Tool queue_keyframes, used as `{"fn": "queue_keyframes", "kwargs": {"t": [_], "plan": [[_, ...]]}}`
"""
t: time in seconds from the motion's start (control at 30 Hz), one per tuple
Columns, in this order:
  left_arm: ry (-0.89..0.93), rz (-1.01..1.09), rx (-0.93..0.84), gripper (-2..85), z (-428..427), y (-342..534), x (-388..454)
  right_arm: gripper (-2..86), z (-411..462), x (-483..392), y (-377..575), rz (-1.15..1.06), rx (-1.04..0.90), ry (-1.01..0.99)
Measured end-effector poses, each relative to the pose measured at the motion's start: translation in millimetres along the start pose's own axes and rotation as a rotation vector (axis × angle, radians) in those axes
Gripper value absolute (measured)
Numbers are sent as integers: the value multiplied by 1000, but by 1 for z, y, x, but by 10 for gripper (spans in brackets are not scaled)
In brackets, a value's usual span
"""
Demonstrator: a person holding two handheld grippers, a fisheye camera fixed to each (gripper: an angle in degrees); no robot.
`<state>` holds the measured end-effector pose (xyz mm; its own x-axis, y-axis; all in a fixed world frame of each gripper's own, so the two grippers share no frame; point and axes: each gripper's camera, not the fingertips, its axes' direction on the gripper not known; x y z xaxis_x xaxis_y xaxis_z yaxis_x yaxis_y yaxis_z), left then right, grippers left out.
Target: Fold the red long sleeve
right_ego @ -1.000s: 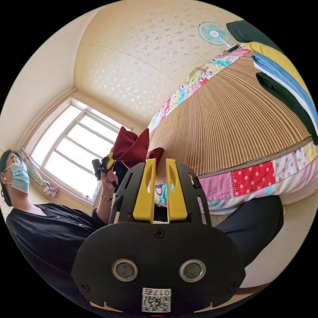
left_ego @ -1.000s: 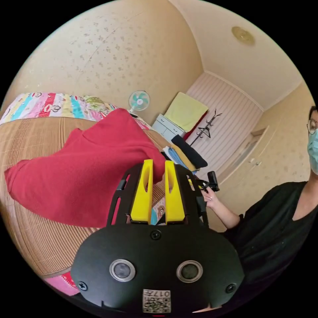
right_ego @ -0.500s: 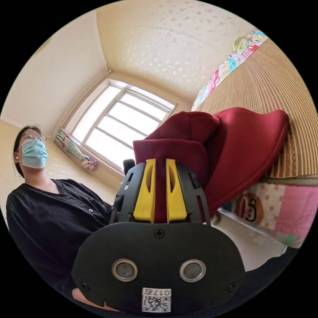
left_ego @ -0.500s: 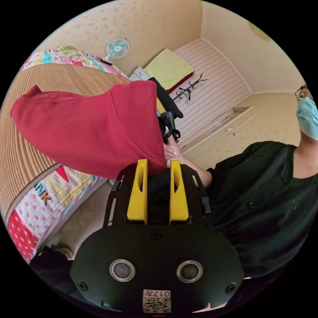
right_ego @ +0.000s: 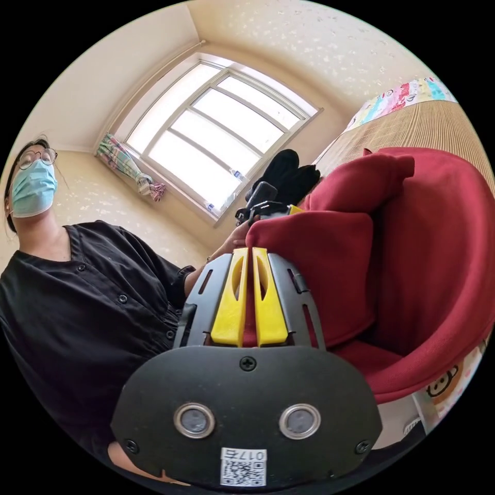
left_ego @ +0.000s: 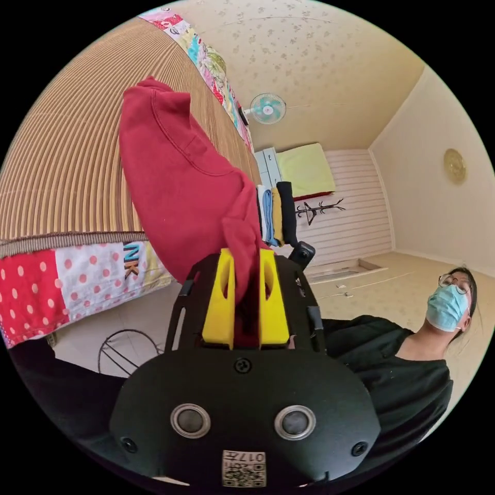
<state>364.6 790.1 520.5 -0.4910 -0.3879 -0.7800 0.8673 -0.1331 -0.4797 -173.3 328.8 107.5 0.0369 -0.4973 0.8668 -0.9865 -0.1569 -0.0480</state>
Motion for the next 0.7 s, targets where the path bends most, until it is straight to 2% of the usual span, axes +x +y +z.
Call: {"fn": "queue_keyframes", "kwargs": {"t": [0.07, 0.13, 0.27, 0.33, 0.37, 0.43, 0.53, 0.63, 0.7], "plan": [[143, 184, 42, 37, -20, 10, 9, 22, -10, -13, 2, -24, 13, -2], [297, 468, 101, 21, -60, 26, 32, 21, -27, -27, 2, -70, 61, -43], [468, 860, 154, 8, -124, 43, 78, 17, -73, -52, 7, -141, 164, -99], [709, 1095, 171, 6, -157, 41, 101, 17, -88, -62, 8, -155, 172, -77], [780, 1142, 183, 6, -164, 38, 105, 18, -96, -68, 8, -161, 177, -33], [1137, 1285, 216, 5, -181, 21, 109, 23, -105, -78, 7, -198, 175, 11], [1450, 1282, 180, 4, -165, -1, 107, 45, -111, -82, 3, -191, 173, 72], [1651, 1239, 72, 3, -120, 6, 118, 88, -106, -77, -3, -170, 173, 78], [1698, 1224, 12, 3, -92, 23, 132, 112, -100, -70, -7, -157, 173, 88]]}}
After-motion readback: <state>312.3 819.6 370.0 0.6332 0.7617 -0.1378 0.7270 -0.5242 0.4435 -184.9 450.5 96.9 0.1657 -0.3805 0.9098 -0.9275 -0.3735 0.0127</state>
